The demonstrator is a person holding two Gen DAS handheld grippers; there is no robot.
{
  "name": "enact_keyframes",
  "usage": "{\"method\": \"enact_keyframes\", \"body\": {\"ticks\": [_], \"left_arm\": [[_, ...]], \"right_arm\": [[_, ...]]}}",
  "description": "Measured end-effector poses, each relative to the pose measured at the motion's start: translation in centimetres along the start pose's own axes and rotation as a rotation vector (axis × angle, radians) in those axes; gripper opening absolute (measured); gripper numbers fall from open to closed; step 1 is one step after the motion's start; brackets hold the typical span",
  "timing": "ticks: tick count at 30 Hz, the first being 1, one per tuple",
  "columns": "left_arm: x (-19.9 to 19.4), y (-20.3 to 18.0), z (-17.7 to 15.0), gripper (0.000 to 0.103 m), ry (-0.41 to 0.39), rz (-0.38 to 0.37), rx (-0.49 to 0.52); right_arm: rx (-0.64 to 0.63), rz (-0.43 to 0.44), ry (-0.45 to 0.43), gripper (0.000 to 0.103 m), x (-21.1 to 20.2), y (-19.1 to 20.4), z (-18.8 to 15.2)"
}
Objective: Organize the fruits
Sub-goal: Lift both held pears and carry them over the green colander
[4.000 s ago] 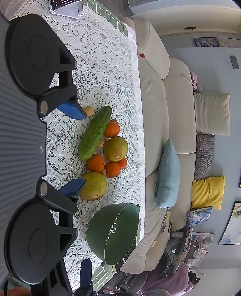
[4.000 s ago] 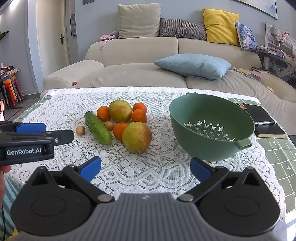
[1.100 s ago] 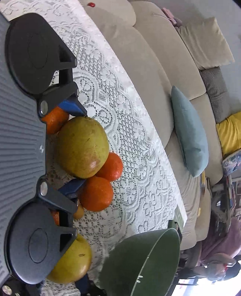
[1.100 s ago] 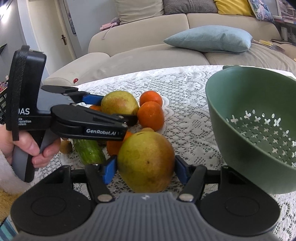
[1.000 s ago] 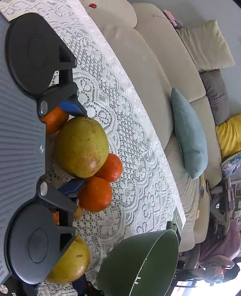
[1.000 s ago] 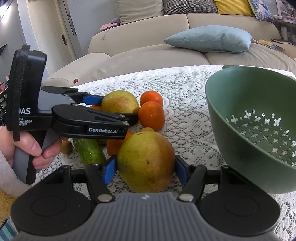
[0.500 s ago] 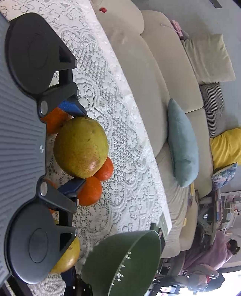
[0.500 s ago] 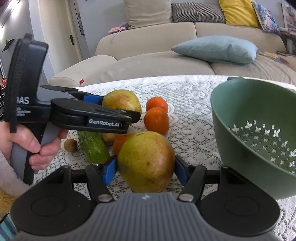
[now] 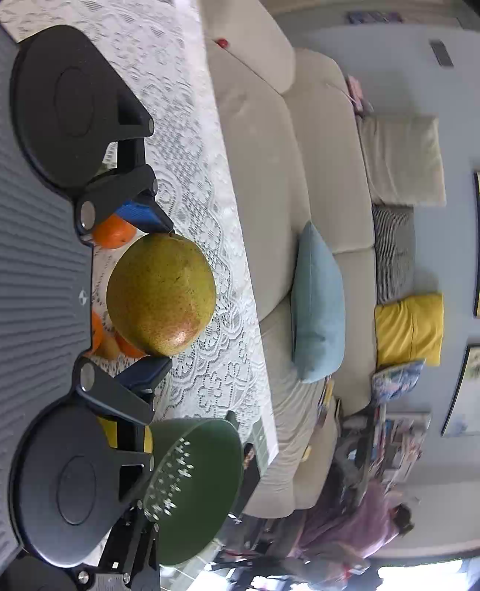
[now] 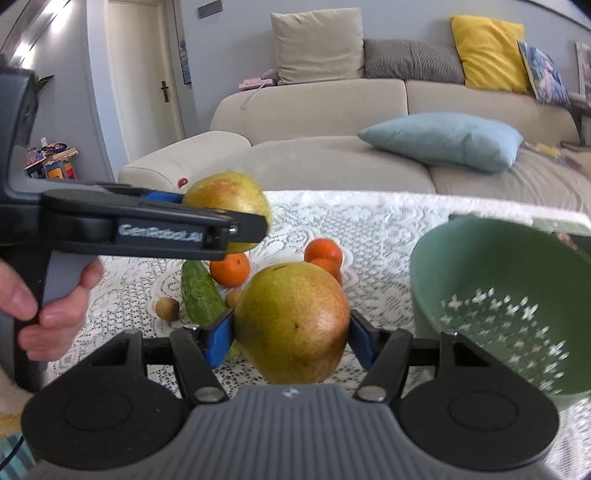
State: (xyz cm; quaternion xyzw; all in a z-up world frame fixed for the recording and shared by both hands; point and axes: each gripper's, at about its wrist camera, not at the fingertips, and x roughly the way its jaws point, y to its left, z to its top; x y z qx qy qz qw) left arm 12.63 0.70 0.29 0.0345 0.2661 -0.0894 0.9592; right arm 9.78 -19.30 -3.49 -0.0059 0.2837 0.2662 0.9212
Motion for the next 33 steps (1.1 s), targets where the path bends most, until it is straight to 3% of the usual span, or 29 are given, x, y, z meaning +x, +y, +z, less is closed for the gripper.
{"method": "enact_keyframes", "body": {"ticks": [6, 12, 18, 22, 30, 33], "left_arm": [[-2.3, -1.5, 0.9, 0.083, 0.006, -0.024, -0.058], [-2.8, -4.6, 2.2, 0.083, -0.003, -0.071, -0.022], [-1.1, -8.5, 3.1, 0.083, 0.029, -0.151, 0.048], [0.4, -11.4, 2.7, 0.083, 0.049, -0.164, 0.126], [3.3, -13.1, 1.8, 0.083, 0.149, -0.199, 0.168], [3.6, -13.5, 2.0, 0.083, 0.153, -0.199, 0.205]], "right_arm": [[-0.056, -0.002, -0.037, 0.062, -3.5, -1.9, 1.8], [-0.126, -0.058, -0.040, 0.062, -6.2, -4.9, 4.1], [-0.197, -0.095, 0.052, 0.062, -6.0, -9.0, 5.4], [-0.183, -0.074, 0.123, 0.062, -4.9, -11.7, 5.8], [-0.294, -0.038, 0.247, 0.062, -2.2, -13.5, 5.3], [-0.324, -0.019, 0.289, 0.062, -0.9, -13.7, 5.4]]}}
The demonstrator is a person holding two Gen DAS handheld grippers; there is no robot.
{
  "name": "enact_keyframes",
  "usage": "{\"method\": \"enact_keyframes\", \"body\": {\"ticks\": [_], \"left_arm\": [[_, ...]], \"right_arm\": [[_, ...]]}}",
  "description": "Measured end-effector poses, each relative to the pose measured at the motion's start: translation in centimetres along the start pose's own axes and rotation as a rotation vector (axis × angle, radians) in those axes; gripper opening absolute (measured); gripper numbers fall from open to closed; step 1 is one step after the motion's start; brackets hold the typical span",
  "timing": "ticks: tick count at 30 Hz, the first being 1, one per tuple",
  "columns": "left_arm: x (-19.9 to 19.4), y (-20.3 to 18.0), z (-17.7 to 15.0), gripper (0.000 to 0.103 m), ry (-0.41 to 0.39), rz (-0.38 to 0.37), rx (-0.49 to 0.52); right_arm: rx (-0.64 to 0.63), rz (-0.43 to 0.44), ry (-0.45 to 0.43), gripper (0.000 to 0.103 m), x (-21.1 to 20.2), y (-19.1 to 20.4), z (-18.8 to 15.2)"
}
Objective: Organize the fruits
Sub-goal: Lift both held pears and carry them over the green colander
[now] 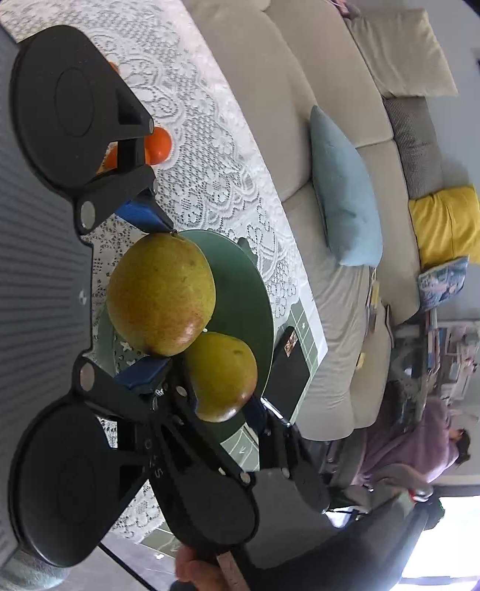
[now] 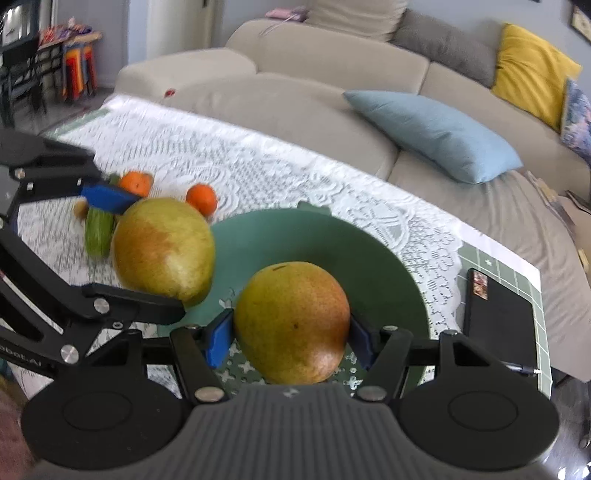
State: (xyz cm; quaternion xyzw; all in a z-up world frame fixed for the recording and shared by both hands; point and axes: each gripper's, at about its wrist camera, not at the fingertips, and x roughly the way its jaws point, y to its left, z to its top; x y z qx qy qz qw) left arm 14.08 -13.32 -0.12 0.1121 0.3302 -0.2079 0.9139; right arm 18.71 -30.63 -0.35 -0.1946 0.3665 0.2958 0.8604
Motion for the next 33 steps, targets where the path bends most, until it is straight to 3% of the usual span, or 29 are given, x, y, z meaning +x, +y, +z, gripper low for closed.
{"method": "enact_keyframes", "body": {"ticks": [15, 26, 33], "left_arm": [[3.5, -0.8, 0.6, 0.083, 0.089, -0.042, 0.107], [5.0, -2.0, -0.1, 0.084, 0.135, -0.016, 0.226], [5.6, -1.8, -0.3, 0.084, 0.162, -0.026, 0.209]], "right_arm": [[-0.072, 0.033, 0.139, 0.062, 3.5, -0.9, 0.5], [-0.095, 0.053, 0.219, 0.062, 5.6, -0.9, 0.1], [-0.109, 0.066, 0.252, 0.062, 6.7, -0.7, -0.4]]}}
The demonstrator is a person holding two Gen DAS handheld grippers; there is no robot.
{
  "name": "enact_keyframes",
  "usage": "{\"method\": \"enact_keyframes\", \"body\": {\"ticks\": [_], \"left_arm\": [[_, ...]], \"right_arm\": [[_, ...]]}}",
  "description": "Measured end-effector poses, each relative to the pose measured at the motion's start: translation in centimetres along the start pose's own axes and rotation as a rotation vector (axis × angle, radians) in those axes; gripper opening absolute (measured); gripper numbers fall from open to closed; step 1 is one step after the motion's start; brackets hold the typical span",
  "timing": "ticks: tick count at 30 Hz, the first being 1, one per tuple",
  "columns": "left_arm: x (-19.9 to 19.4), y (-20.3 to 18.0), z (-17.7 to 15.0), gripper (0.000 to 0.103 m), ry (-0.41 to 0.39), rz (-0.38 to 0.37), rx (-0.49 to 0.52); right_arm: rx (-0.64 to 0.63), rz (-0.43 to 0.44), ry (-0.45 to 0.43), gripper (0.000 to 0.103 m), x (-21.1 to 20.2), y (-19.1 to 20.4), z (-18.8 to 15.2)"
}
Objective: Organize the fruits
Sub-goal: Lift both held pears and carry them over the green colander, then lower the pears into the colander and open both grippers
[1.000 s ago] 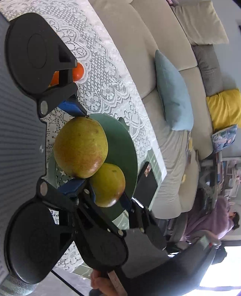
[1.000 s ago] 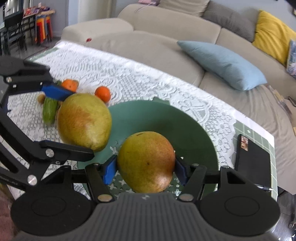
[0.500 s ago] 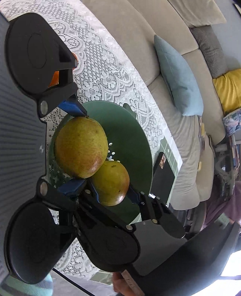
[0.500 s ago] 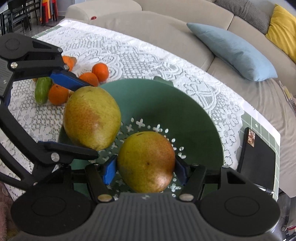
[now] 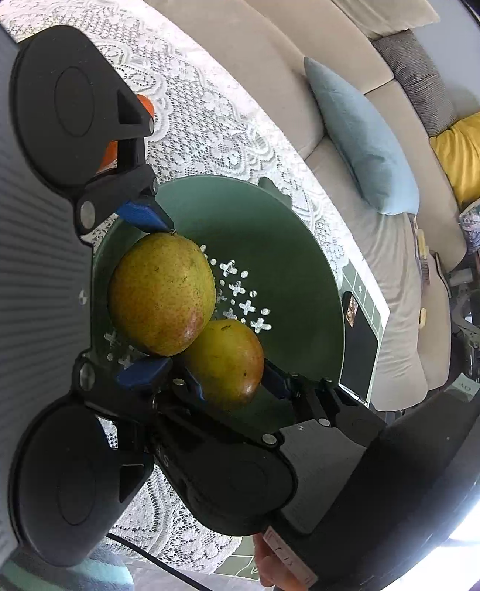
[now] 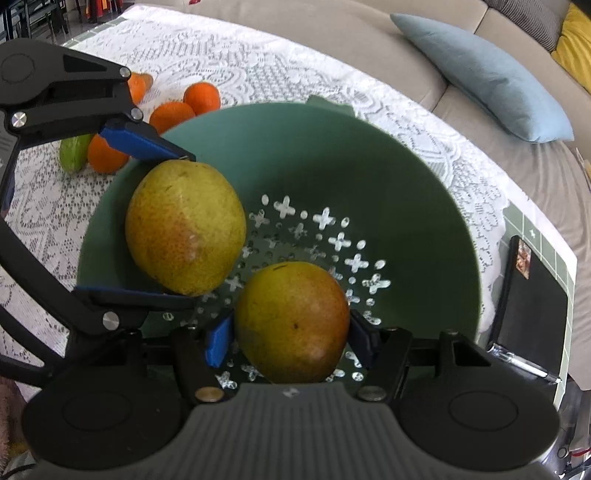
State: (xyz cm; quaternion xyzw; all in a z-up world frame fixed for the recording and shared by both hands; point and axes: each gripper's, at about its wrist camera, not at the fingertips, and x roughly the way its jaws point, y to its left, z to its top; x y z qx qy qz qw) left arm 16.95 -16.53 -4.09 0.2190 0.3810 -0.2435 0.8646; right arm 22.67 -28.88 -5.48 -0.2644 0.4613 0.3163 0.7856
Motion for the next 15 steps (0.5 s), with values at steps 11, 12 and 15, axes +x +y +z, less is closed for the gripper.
{"method": "enact_keyframes", "body": {"ticks": [11, 12, 15], "left_arm": [[0.33, -0.20, 0.13, 0.085, 0.025, -0.015, -0.004], [0.30, -0.33, 0.09, 0.085, 0.028, -0.013, -0.002], [0.22, -0.62, 0.08, 0.085, 0.036, -0.008, 0.004]], "right_arm": [[-0.056, -0.009, 0.055, 0.062, -0.16, 0.05, 0.28], [-0.060, -0.009, 0.061, 0.062, -0.20, 0.04, 0.29], [-0.064, -0.009, 0.078, 0.062, -0.35, 0.06, 0.27]]}}
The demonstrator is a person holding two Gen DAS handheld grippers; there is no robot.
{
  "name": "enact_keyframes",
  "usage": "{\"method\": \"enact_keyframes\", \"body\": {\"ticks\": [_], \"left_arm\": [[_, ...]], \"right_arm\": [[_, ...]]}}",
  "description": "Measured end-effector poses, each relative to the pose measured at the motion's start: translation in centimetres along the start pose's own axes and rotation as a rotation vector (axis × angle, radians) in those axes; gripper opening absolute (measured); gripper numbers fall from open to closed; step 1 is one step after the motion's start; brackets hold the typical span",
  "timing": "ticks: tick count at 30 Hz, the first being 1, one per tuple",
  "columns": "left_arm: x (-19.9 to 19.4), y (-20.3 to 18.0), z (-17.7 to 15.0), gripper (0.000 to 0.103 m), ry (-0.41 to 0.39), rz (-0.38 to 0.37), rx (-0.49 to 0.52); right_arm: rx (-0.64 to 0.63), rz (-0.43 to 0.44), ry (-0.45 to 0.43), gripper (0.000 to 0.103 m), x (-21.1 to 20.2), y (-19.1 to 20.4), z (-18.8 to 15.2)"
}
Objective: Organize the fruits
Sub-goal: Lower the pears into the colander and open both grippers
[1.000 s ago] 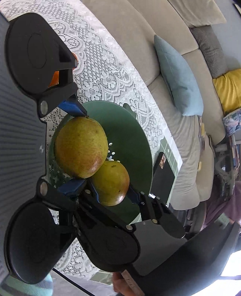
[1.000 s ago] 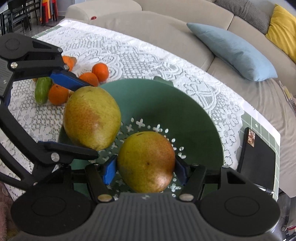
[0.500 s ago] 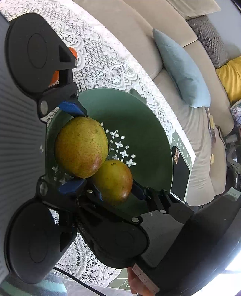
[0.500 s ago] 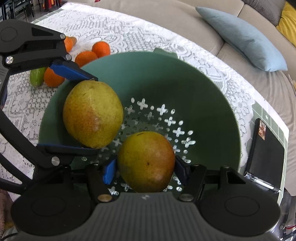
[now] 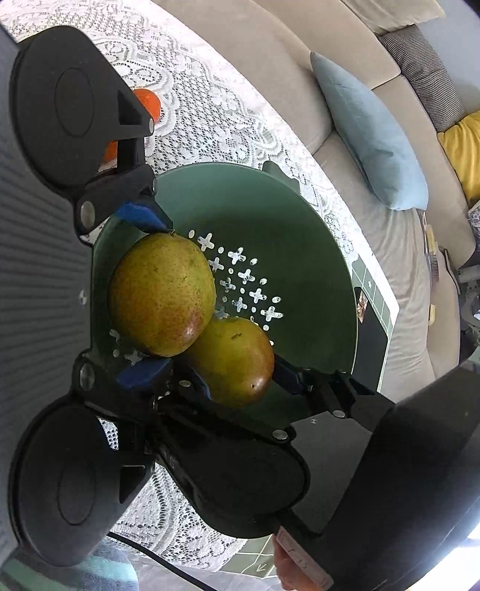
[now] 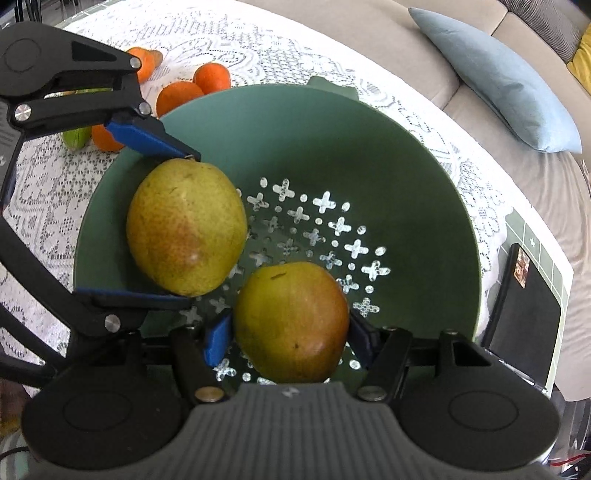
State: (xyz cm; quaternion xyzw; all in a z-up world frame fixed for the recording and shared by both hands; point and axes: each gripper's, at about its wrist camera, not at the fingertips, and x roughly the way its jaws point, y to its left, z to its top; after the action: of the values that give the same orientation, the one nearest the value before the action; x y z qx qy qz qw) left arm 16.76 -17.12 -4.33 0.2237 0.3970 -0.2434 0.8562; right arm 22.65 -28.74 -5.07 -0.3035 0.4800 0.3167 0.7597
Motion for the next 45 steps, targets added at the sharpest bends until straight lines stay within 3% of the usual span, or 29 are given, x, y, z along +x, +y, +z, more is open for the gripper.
{"method": "enact_keyframes", "body": {"ticks": [9, 14, 20, 28, 38, 45], "left_arm": [[0.0, 0.1, 0.3, 0.085, 0.021, -0.012, -0.039], [-0.2, 0.9, 0.3, 0.085, 0.023, -0.029, -0.107], [-0.8, 0.7, 0.3, 0.085, 0.030, -0.025, -0.112], [-0.3, 1.5, 0.7, 0.088, 0.080, -0.072, -0.155], [-2.8, 1.5, 0.7, 0.091, -0.012, -0.079, -0.171], [-5.7, 2.6, -0.8, 0.091, -0.092, -0.052, -0.236]], "right_arm": [[-0.041, -0.036, 0.024, 0.067, -1.1, -0.5, 0.5], [-0.032, -0.050, 0.000, 0.067, -2.2, -1.1, 0.6], [-0.015, -0.071, -0.024, 0.069, -2.7, -0.8, 0.4], [0.010, -0.091, -0.040, 0.075, -3.6, -0.8, -0.1], [0.081, -0.089, -0.094, 0.075, -4.4, -1.4, -0.4], [0.136, -0.137, -0.199, 0.075, -6.3, 0.3, -0.5]]}}
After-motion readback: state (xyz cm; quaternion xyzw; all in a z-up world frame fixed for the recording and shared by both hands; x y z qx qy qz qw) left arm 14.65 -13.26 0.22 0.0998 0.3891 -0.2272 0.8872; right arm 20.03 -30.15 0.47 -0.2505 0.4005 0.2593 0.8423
